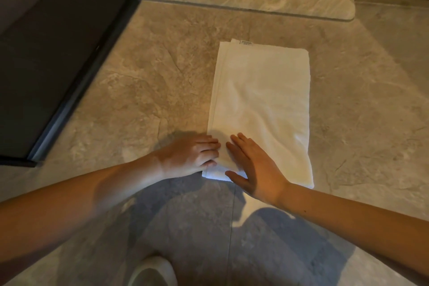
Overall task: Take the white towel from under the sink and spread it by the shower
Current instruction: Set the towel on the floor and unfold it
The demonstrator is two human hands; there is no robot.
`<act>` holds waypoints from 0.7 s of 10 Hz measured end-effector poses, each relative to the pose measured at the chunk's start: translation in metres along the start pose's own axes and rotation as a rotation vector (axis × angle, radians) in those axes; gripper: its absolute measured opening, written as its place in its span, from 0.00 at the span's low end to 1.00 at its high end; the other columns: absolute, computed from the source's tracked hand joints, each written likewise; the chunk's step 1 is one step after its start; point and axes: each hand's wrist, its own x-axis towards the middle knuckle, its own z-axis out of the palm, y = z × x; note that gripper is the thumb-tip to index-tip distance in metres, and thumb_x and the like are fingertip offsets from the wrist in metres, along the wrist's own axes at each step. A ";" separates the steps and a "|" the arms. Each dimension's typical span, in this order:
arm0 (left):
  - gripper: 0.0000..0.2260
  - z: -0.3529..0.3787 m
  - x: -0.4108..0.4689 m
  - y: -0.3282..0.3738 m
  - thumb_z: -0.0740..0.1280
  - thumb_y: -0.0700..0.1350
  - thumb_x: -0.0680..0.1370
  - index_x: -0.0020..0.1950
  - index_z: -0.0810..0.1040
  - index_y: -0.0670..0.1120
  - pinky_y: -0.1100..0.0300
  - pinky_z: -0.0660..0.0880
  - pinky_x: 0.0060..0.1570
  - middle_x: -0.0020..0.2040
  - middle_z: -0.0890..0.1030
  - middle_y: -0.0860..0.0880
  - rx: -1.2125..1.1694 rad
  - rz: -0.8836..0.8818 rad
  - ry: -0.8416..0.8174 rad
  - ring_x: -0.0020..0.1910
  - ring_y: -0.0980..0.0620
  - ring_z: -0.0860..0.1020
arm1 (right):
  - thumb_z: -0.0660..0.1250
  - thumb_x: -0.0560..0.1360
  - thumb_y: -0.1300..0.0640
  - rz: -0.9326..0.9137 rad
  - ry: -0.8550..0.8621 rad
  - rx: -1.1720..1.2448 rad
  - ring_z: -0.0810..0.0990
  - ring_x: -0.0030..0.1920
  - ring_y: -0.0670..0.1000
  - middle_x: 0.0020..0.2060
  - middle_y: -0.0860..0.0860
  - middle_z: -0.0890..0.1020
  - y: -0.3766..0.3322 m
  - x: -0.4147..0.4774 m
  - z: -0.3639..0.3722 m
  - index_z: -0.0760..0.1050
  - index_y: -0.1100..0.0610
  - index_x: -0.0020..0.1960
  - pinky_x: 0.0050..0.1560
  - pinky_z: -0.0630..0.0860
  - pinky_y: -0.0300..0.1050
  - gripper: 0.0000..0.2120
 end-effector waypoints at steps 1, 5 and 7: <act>0.20 -0.006 -0.008 0.010 0.64 0.44 0.80 0.70 0.70 0.36 0.68 0.61 0.69 0.73 0.69 0.40 -0.048 0.031 0.090 0.72 0.47 0.67 | 0.62 0.79 0.49 0.040 0.030 0.102 0.67 0.72 0.59 0.70 0.58 0.73 -0.005 0.002 -0.004 0.72 0.61 0.70 0.73 0.62 0.52 0.23; 0.17 -0.060 0.031 0.000 0.63 0.54 0.80 0.66 0.65 0.70 0.59 0.77 0.34 0.36 0.82 0.46 -0.730 -0.504 0.156 0.33 0.50 0.80 | 0.63 0.80 0.65 0.294 0.366 0.822 0.78 0.57 0.36 0.59 0.49 0.80 -0.026 -0.001 -0.032 0.77 0.61 0.64 0.58 0.72 0.29 0.13; 0.20 -0.060 0.057 0.009 0.63 0.46 0.81 0.72 0.65 0.53 0.51 0.79 0.55 0.58 0.76 0.39 -1.052 -0.594 0.077 0.53 0.40 0.79 | 0.64 0.78 0.67 0.292 0.429 0.915 0.80 0.56 0.44 0.58 0.54 0.82 -0.031 -0.003 -0.044 0.76 0.64 0.63 0.59 0.74 0.33 0.14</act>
